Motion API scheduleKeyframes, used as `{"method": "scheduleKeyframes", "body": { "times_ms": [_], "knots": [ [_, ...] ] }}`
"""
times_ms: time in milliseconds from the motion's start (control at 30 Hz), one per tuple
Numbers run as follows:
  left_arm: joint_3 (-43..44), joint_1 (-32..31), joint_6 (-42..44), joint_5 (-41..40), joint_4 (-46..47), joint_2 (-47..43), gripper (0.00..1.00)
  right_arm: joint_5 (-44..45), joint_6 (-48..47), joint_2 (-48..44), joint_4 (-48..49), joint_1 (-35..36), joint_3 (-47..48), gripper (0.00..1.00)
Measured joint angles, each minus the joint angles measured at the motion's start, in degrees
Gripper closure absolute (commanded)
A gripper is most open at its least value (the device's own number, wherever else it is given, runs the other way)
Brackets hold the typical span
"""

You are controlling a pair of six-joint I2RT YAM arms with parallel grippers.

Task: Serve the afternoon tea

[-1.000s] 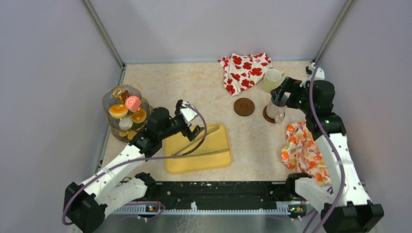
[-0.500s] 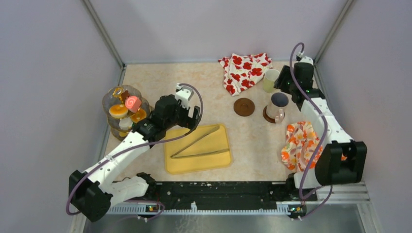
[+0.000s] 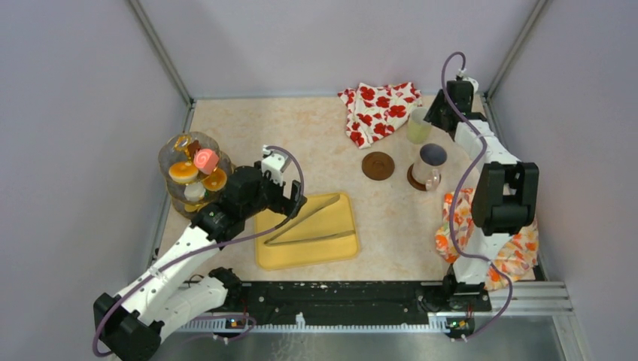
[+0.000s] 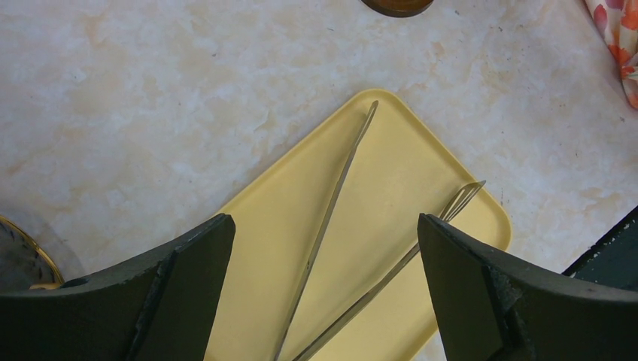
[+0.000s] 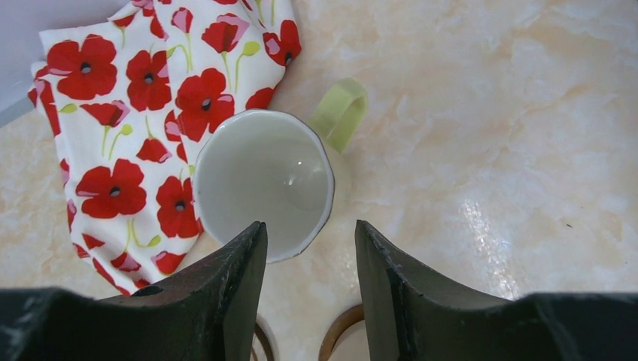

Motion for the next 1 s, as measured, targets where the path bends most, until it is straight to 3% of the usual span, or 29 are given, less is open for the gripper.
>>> {"method": "scheduleKeyframes", "body": {
  "times_ms": [533,633,867,1000],
  "knots": [
    [-1.0,0.0,0.4,2.4,0.5,-1.8,0.01,1.7,-0.3,10.6,-4.6,0.0,9.8,0.69],
    [-1.0,0.0,0.7,3.0,0.9,-1.9,0.01,1.7,-0.7,11.4,-5.5,0.0,10.1,0.75],
    [-1.7,0.0,2.3,5.2,1.3,-2.8,0.01,2.1,-2.6,11.9,-6.8,0.0,10.8,1.0],
    [-2.3,0.0,3.4,6.0,1.5,-3.6,0.01,2.3,-4.2,11.9,-7.4,-0.1,10.8,1.0]
  ]
}}
